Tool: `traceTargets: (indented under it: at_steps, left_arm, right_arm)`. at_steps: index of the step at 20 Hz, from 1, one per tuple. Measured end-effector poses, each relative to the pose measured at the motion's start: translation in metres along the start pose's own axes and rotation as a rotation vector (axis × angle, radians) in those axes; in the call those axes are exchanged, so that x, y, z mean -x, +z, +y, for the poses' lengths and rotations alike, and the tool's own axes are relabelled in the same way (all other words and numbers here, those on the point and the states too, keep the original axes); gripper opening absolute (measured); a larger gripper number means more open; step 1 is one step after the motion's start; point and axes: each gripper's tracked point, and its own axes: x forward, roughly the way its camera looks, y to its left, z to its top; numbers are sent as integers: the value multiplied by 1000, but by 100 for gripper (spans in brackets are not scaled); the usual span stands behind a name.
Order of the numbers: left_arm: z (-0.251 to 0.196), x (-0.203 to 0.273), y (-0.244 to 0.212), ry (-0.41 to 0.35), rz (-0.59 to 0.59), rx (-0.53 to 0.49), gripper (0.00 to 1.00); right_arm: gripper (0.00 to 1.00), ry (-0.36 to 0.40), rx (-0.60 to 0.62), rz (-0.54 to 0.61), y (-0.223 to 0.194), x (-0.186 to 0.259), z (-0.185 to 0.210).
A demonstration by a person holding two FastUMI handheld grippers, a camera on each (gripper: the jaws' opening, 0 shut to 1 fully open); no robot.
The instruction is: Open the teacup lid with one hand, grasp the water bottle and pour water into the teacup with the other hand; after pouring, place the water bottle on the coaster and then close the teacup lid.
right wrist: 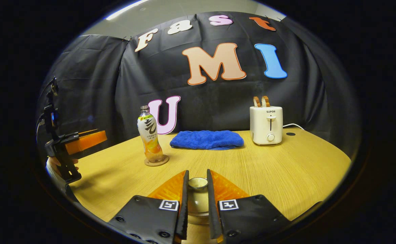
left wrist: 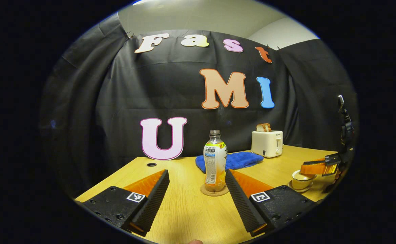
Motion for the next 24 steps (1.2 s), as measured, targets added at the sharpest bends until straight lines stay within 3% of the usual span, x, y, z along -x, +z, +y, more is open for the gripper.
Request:
traceTargets:
  at_steps: [5,10,15,16,18,24]
  left_arm:
    - [-10,0,-6,-18,6,24,96]
    - [-23,8,-12,-65,12,37,97]
    - [-18,22,-10,-37,-13,54,96]
    - [-15,24,-8,-15,-23,56,97]
    - [-14,31,-7,15,-35,51,96]
    - [-22,35,-16,38,-45,35,95]
  right_arm:
    - [34,14,-6,-7,3,5,2]
    - [82,80,54,-117,31,30,2]
    - [85,103,128,-186,42,57,-17]
    - [87,109,124,-191,41,62,-20]
    - [82,104,110,-203,39,72,-30]
    - [85,96,68,-223,33,87,-59]
